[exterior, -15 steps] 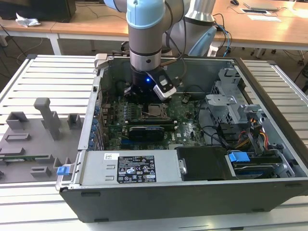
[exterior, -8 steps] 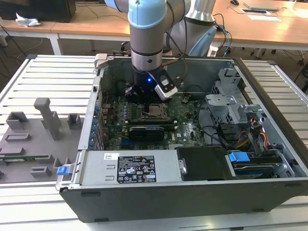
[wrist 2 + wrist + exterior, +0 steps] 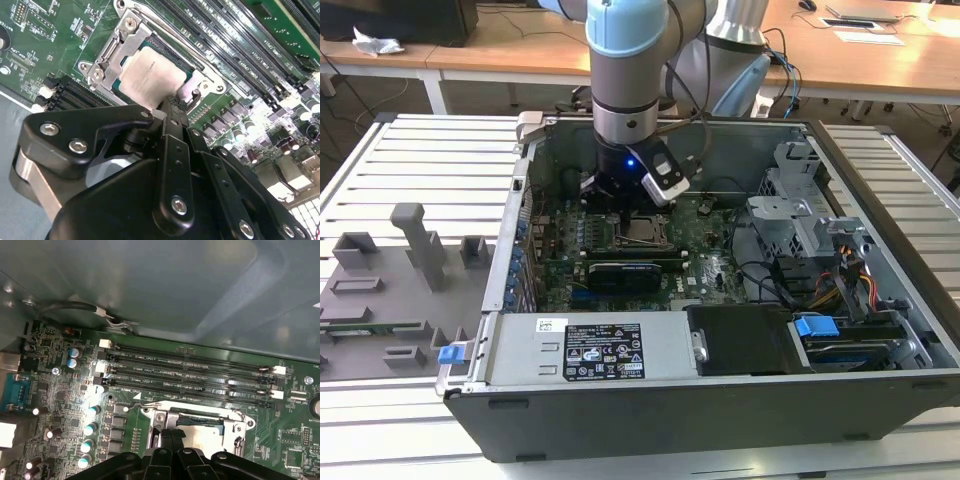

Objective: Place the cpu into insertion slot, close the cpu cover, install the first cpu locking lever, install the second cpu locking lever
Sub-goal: 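Close the cpu cover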

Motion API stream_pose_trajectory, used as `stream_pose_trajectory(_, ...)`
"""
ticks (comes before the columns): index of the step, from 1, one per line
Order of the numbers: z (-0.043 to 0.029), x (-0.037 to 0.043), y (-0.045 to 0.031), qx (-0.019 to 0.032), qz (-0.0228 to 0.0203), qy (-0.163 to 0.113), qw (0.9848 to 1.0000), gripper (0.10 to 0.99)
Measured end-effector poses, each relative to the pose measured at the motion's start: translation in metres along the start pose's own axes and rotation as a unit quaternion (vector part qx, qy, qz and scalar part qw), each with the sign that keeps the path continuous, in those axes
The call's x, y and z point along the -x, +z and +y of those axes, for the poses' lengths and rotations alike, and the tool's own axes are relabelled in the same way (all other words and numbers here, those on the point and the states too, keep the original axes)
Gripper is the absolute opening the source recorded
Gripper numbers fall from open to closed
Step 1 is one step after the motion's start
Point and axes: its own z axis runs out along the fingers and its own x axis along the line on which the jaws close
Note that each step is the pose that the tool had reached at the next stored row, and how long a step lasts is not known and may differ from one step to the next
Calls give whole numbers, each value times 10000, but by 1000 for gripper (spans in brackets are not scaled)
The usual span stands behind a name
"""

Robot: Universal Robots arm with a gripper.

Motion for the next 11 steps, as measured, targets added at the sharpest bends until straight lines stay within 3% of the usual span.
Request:
stream_pose_trajectory(2, 5, 4, -50, -10, 1, -2, 10000, 106)
stream_pose_trajectory(4, 10, 6, -105, -55, 7, -2, 10000, 106)
stream_pose_trajectory(6, 12, 8, -130, -203, 28, -9, 9998, 106)
stream_pose_trajectory(8, 13, 11, -144, -388, 54, -17, 9992, 106)
stream_pose_trajectory(9, 13, 14, -145, -441, 62, -19, 9990, 106)
stream_pose_trajectory(11, 8, 49, -144, -474, 67, -19, 9989, 106)
